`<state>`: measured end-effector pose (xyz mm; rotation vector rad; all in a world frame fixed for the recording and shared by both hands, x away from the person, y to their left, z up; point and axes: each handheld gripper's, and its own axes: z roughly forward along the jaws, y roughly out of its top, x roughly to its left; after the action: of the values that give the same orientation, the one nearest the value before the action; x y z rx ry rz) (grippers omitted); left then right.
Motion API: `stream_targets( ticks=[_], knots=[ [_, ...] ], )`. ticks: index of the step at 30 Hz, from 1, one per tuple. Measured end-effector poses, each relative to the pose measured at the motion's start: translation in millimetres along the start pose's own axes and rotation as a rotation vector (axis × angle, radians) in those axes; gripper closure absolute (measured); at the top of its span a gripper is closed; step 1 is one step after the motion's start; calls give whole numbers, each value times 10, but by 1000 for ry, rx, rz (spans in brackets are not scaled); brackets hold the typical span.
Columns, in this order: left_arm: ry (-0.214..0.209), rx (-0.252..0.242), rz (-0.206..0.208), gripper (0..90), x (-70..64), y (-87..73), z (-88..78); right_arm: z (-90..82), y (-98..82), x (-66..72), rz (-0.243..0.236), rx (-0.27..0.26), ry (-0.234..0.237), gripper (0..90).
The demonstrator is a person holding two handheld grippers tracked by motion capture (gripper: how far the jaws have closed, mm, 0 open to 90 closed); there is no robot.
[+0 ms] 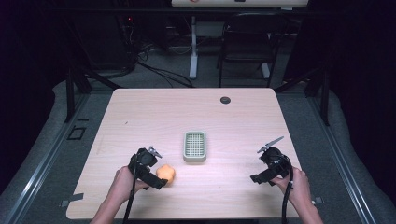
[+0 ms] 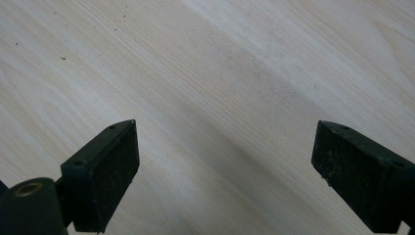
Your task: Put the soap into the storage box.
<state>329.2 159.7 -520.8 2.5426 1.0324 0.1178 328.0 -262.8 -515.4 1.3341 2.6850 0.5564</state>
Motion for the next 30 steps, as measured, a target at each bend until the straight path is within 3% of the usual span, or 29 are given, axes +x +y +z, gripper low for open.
stream_targets(
  ticks=[10,15,22,30],
  knots=[
    [-9,31,31,1,-85,112,135,-6,0,-1,5,-3,10,104],
    [7,62,38,4,-109,156,210,-8,-2,-2,7,-1,10,108],
    [29,70,53,190,-131,181,258,-14,-2,1,3,6,2,116],
    [30,76,54,218,-119,169,281,-14,-4,5,7,2,-1,121]
  ],
)
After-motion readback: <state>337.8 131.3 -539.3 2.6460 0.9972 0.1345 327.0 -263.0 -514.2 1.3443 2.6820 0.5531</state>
